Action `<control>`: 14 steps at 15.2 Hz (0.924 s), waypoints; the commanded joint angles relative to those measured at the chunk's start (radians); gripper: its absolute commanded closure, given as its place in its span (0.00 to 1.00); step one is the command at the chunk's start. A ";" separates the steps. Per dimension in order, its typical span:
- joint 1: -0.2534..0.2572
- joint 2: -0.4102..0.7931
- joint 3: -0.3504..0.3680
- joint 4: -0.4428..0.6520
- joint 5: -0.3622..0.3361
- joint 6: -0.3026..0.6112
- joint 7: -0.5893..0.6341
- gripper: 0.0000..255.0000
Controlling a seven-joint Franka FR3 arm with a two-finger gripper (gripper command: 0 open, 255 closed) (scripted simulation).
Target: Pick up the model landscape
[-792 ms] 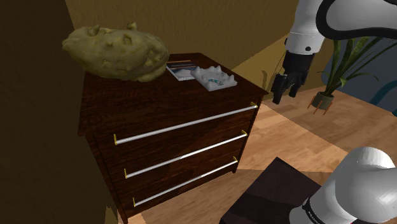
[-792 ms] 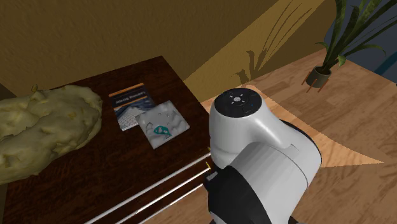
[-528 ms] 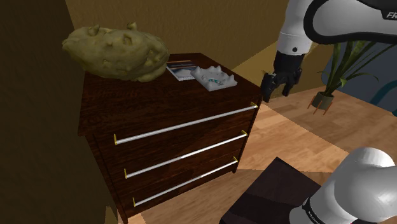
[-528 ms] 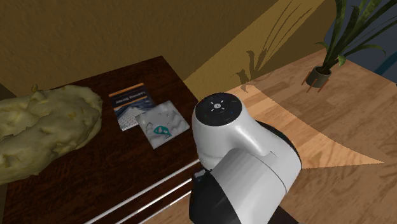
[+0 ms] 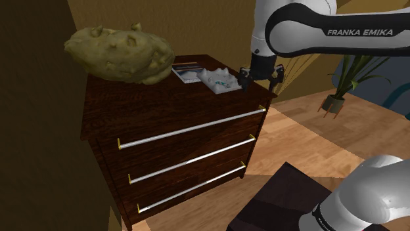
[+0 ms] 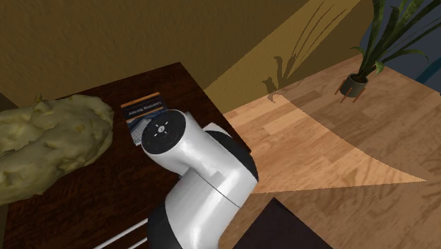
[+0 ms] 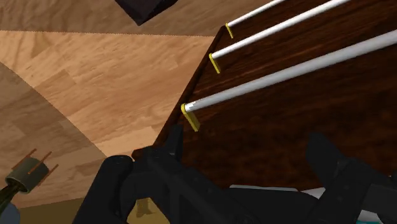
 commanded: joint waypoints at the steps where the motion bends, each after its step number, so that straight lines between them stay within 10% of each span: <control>1: -0.046 0.077 0.061 0.066 -0.054 0.013 0.159 0.00; 11: -0.163 0.535 0.258 0.545 -0.464 -0.204 0.855 0.00; 14: -0.160 0.535 0.251 0.520 -0.464 -0.184 0.872 0.00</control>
